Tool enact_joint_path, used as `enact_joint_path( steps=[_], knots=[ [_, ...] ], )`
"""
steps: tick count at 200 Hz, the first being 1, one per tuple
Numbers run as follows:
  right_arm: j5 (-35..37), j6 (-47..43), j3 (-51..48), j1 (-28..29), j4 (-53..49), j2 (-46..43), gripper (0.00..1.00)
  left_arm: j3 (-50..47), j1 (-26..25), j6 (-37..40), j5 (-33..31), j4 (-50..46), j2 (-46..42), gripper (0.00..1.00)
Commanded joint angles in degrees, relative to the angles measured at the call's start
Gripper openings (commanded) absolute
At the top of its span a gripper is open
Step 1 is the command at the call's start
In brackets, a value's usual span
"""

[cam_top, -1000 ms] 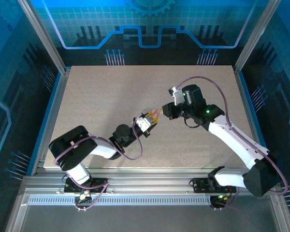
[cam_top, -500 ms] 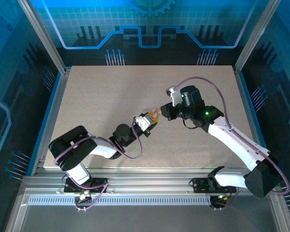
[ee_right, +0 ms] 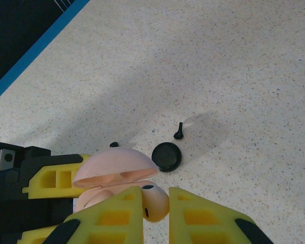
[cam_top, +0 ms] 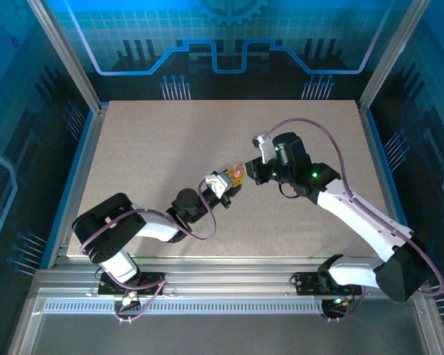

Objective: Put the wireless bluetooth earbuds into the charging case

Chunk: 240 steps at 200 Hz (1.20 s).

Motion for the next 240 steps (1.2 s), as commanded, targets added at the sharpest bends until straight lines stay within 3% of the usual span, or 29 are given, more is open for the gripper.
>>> enact_joint_path(
  steps=[1,135,240],
  knots=[
    [0.4,-0.9,-0.5,1.2,2.3,-0.4,0.15,1.3,-0.1,-2.0,0.8,2.0,-1.8,0.17],
    [2.9,-5.0,0.3,4.3,-0.7,-0.9,0.15,1.5,0.0,-3.6,-0.7,2.0,-2.8,0.18],
    [-2.2,-4.3,-1.2,4.3,1.7,-1.4,0.18,1.5,0.1,-2.8,-0.3,2.0,-2.8,0.18]
  ],
)
